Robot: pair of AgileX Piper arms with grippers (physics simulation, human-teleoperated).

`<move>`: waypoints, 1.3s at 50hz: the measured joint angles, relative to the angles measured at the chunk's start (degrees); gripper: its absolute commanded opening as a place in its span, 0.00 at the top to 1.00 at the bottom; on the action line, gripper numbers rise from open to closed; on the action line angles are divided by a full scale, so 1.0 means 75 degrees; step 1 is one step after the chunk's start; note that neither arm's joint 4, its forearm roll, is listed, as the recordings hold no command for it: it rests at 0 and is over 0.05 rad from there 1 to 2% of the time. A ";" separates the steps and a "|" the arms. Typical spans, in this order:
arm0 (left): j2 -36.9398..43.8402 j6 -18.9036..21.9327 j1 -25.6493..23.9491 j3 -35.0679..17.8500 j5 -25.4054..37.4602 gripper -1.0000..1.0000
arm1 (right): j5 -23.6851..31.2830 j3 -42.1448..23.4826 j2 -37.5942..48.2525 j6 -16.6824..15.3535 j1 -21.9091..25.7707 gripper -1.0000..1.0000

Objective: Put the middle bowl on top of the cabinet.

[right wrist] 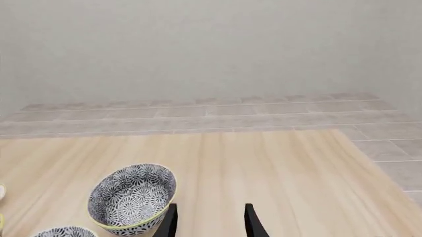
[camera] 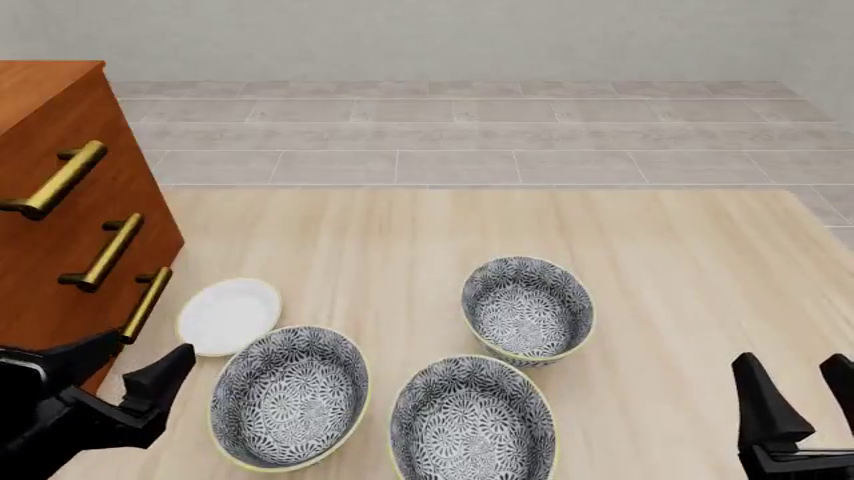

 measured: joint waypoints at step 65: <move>0.2649 -0.1462 0.0181 0.1209 -0.2314 0.00 | -0.0084 0.0005 0.0144 0.0212 0.0019 0.00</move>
